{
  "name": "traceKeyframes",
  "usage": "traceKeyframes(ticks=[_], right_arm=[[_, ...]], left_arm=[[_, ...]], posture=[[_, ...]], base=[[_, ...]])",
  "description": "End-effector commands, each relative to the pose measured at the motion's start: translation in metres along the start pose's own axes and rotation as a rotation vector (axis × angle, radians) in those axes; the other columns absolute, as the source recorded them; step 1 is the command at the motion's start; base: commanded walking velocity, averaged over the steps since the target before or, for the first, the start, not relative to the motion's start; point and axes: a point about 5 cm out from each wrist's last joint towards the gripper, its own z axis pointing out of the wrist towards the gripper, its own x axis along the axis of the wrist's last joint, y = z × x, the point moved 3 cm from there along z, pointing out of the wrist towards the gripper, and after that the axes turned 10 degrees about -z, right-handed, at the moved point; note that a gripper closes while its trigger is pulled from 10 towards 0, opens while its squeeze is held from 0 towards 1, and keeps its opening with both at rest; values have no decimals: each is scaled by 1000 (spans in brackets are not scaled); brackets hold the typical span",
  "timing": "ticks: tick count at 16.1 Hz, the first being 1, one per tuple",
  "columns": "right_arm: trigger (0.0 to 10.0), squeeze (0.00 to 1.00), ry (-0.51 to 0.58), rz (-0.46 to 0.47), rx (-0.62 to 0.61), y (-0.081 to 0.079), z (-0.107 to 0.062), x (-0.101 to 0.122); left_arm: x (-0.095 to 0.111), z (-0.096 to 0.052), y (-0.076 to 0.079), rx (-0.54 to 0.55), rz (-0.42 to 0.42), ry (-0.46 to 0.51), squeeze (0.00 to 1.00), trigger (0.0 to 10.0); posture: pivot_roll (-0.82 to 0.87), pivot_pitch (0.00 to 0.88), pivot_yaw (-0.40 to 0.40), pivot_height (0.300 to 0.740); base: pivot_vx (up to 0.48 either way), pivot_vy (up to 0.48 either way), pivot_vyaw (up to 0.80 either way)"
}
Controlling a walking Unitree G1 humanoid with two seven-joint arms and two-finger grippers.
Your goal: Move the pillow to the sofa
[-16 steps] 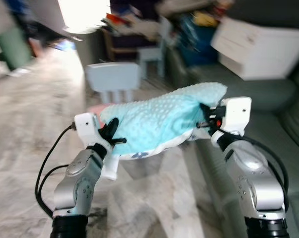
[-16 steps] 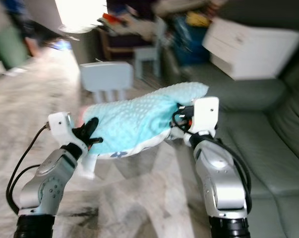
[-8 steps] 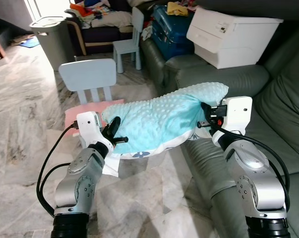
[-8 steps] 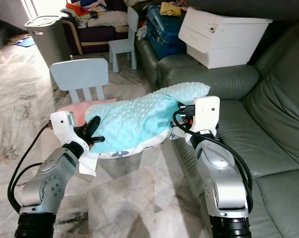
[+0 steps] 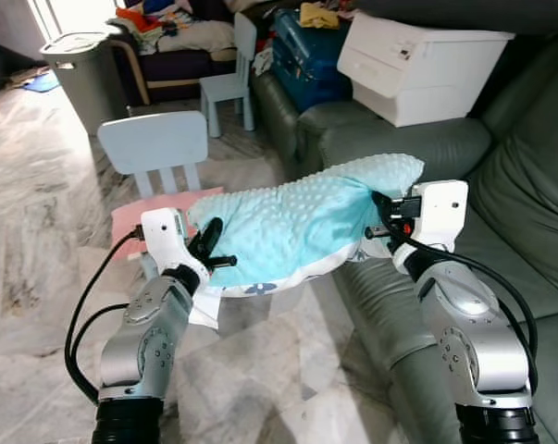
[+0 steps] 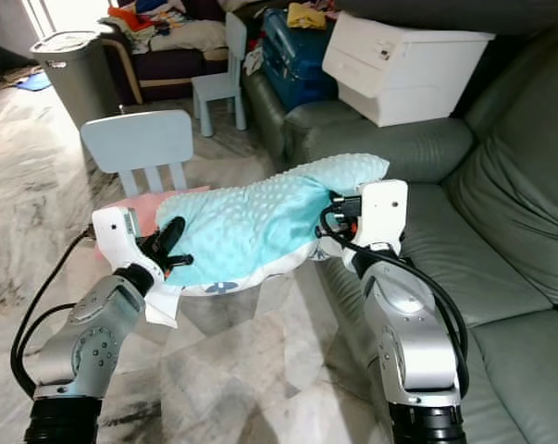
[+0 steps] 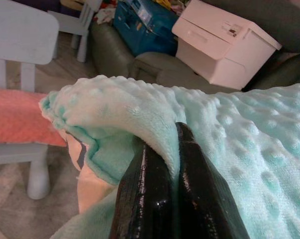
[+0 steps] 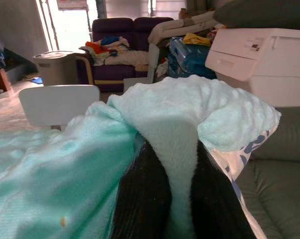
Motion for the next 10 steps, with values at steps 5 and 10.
traceKeyframes(ticks=[5, 10], right_arm=[[10000, 0, 33, 1, 8, -3, 2, 9], [10000, 0, 43, 1, 8, -3, 1, 11]], left_arm=[[-2, 2, 2, -9, 27, -21, 0, 10000], [-3, 2, 2, -11, 36, -27, 0, 10000]], posture=[[-107, 0, 36, 740], [-108, 0, 36, 740]], base=[[0, 0, -800], [0, 308, -256]])
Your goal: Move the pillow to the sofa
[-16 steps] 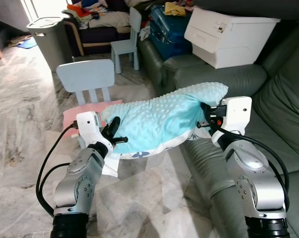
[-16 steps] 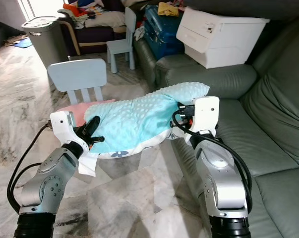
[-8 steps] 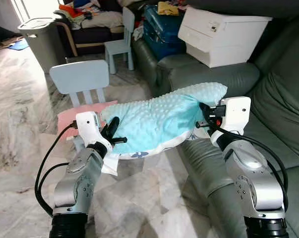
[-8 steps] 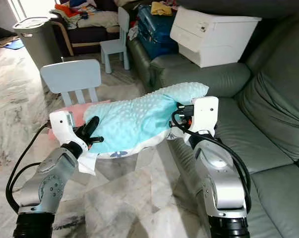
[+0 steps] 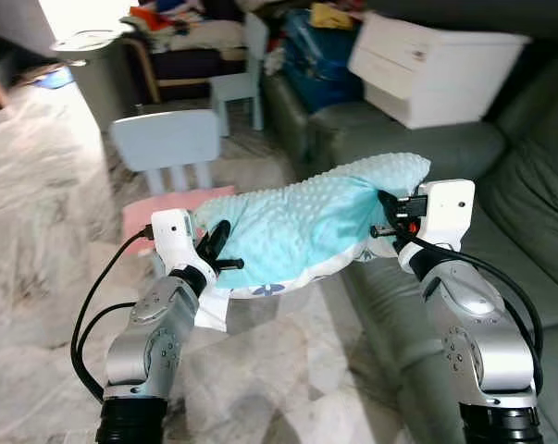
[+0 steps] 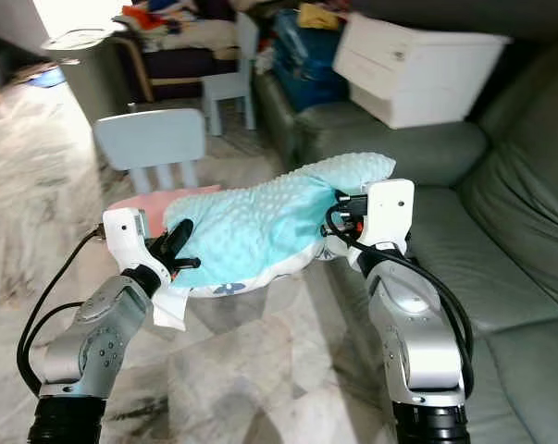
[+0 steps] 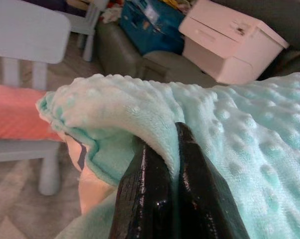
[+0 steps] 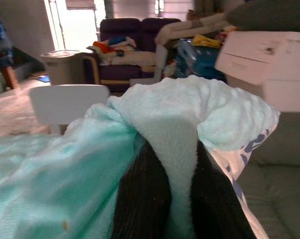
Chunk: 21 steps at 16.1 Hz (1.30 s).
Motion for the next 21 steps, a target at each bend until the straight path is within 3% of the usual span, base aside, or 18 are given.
traceKeyframes(ticks=[1, 15, 18, 20, 21], right_arm=[[10000, 0, 44, 1, 16, -5, 1, 11], [10000, 0, 43, -6, 16, -4, 0, 11], [10000, 0, 41, -9, 16, -3, 0, 11], [10000, 0, 39, -8, 17, -3, 1, 11], [10000, 0, 37, -9, 18, -3, 1, 11]], left_arm=[[2, 0, -2, 1, 16, -3, 0, 10000], [-1, 1, -2, 2, 26, -17, 0, 10000], [0, 1, 0, -8, 34, -4, 0, 10000], [1, 2, 1, -7, 68, 7, 0, 10000], [2, 2, -2, 11, 138, 15, 0, 10000]], posture=[[-109, 0, 36, 740], [-112, 0, 36, 740], [-113, 0, 34, 740], [-112, 0, 33, 740], [-112, 0, 33, 740]], base=[[0, 356, 0], [0, 358, 0], [0, 0, 0], [0, 0, -222], [0, 0, -800]])
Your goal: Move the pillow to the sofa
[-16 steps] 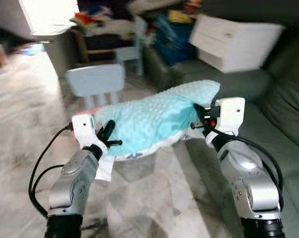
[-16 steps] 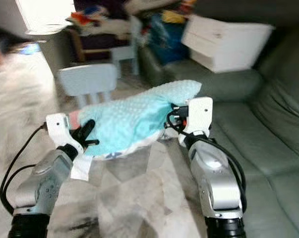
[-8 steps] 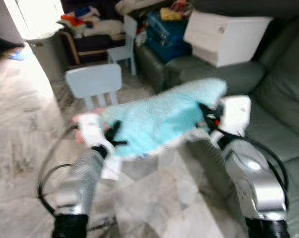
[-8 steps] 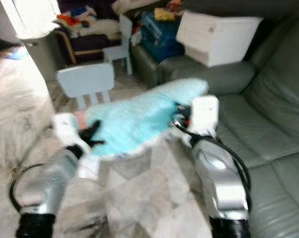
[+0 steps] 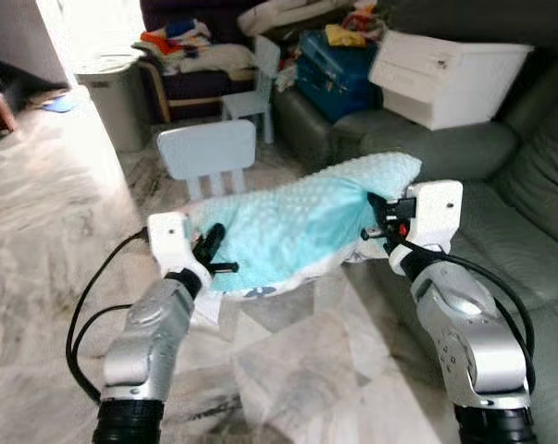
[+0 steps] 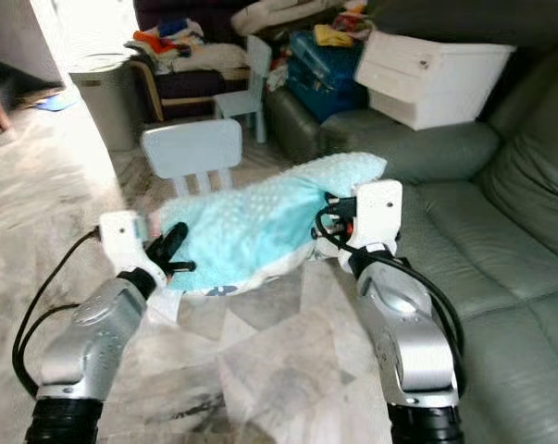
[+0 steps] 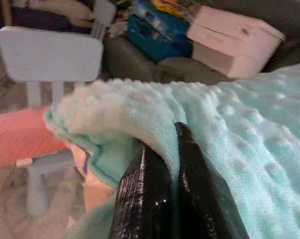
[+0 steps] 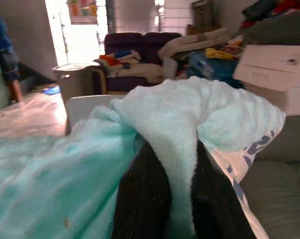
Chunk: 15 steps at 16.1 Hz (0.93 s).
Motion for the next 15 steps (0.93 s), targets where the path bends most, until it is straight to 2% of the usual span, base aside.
traceKeyframes(ticks=[1, 3, 4, 5, 6, 11, 15], right_arm=[[10000, 0, 34, -6, -10, 4, 0, 10], [10000, 0, 31, -6, -11, 4, 0, 9], [10000, 0, 31, -6, -10, 3, 0, 9], [10000, 0, 31, -6, -10, 3, 0, 9], [10000, 0, 31, -6, -10, 4, 0, 9], [10000, 0, 30, -6, -13, 4, -1, 9], [10000, 0, 28, -6, -13, 4, -1, 9]], left_arm=[[4, 2, 5, -20, 35, 16, 0, 10000], [3, 2, 6, -50, 53, 5, 0, 10000], [2, 3, 8, -71, 26, -6, 0, 10000], [2, 3, 8, -71, 43, -8, 0, 10000], [4, 3, 10, -86, 87, 34, 0, 10000], [-4, 1, 4, -67, 9, -12, 0, 10000], [-5, 0, 5, -80, -10, -14, 0, 10000]], posture=[[-112, 0, 33, 740], [-114, 0, 33, 740], [-113, 0, 32, 740], [-113, 0, 32, 740], [-114, 0, 32, 740], [-117, 0, 35, 740], [-118, 0, 35, 740]], base=[[0, 0, -800], [0, 0, -800], [0, 0, -800], [0, 0, -800], [0, 0, -800], [0, 0, -800], [342, 0, -800]])
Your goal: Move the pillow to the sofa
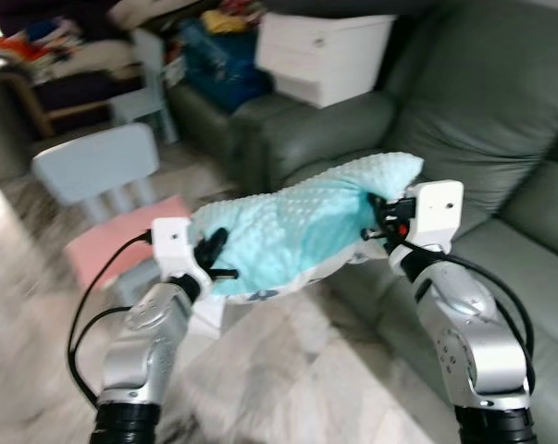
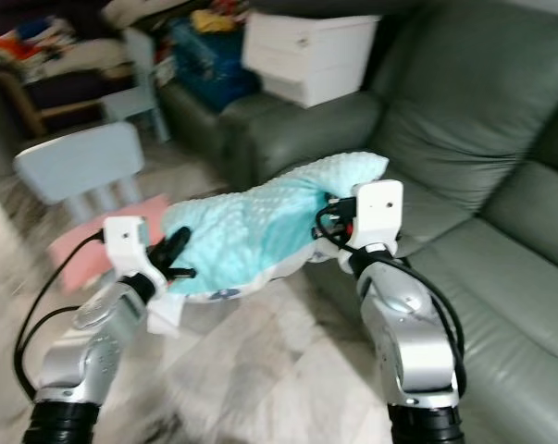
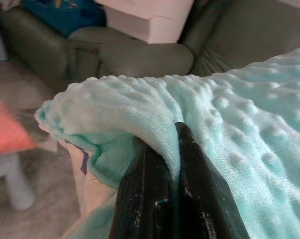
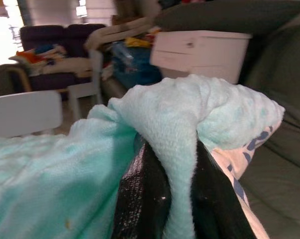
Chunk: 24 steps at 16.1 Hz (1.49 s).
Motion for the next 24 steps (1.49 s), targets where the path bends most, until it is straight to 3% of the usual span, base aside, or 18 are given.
traceKeyframes(ticks=[1, 19, 21, 24], right_arm=[[10000, 0, 32, -8, -14, 4, -1, 9], [10000, 0, 20, -8, -6, 4, -3, 8], [10000, 0, 19, -9, -4, 3, -3, 7], [10000, 0, 13, -15, -3, 3, -3, 7]], left_arm=[[-1, 3, 8, -34, -2, -5, 0, 10000], [-13, 1, 13, -49, -26, -75, 0, 10000], [-15, 2, 14, -46, -75, -78, 0, 10000], [-16, 2, 14, -49, -67, -92, 0, 10000]], posture=[[-118, 0, 34, 740], [-123, 0, 32, 740], [-121, 0, 31, 740], [-122, 0, 31, 740]], base=[[398, 0, -800], [314, 0, -800], [0, 0, 0], [0, 0, 0]])
